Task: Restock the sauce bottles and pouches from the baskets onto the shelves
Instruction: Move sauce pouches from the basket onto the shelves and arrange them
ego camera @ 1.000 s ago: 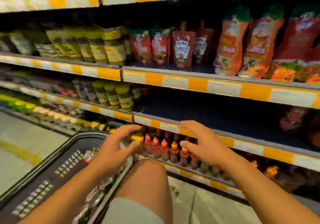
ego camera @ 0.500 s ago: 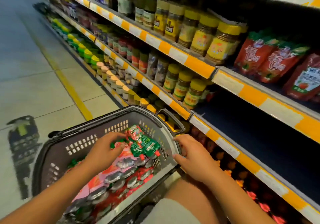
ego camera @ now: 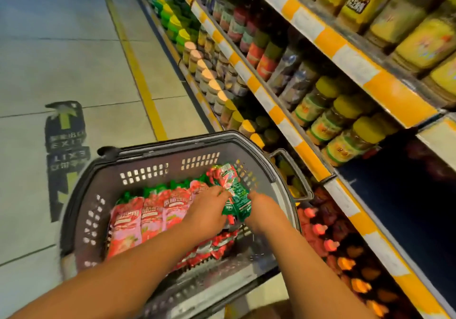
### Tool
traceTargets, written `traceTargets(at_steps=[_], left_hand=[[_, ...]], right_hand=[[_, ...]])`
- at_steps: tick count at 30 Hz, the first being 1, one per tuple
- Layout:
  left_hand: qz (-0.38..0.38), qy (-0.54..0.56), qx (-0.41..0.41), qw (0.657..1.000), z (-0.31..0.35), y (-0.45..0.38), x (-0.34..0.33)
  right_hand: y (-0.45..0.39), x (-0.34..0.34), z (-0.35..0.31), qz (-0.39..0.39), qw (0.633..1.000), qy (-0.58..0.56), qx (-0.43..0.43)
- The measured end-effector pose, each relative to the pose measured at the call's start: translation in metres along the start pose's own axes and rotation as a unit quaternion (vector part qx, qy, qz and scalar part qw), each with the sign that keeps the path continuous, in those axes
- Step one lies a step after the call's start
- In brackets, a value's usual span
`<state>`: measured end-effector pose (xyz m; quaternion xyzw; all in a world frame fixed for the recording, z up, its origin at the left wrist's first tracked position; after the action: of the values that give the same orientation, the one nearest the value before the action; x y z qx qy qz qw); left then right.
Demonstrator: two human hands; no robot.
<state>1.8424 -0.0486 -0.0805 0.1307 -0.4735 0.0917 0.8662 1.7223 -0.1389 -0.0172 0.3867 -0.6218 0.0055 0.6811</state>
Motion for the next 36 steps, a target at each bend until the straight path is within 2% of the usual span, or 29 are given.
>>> traceTargets(at_steps=[4, 11, 20, 25, 31, 36], left_hand=[[-0.016, -0.051, 0.037, 0.998, 0.001, -0.009, -0.026], [0.03, -0.09, 0.043, 0.995, 0.002, -0.015, -0.039], [0.08, -0.008, 0.036, 0.996, 0.003, -0.015, -0.018], [0.102, -0.028, 0.01, 0.994, 0.003, -0.018, -0.007], [0.106, -0.069, -0.06, 0.99, -0.005, -0.024, -0.008], [0.13, 0.002, -0.088, 0.988, -0.008, -0.031, 0.001]], right_hand=[[-0.016, -0.032, 0.01, 0.013, 0.999, -0.011, -0.046], [-0.023, -0.058, 0.011, 0.053, 0.995, -0.06, -0.068], [-0.022, -0.029, 0.014, 0.176, 0.981, -0.068, -0.056], [-0.013, 0.001, 0.012, 0.301, 0.944, -0.125, -0.043], [0.0, 0.028, 0.008, 0.393, 0.905, -0.16, 0.022], [0.014, 0.04, 0.021, 0.467, 0.854, -0.22, 0.072]])
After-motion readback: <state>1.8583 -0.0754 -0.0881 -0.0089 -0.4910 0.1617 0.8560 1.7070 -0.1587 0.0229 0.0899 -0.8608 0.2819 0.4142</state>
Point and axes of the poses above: each hand's wrist, its own y-axis away from the middle knuckle, its own x-axis out of the back of the hand, z = x × y, the point moved 4 cm from there along -y, towards the middle knuckle, and after that the axes turned 2 degrees about x, right-handed, at the moved point
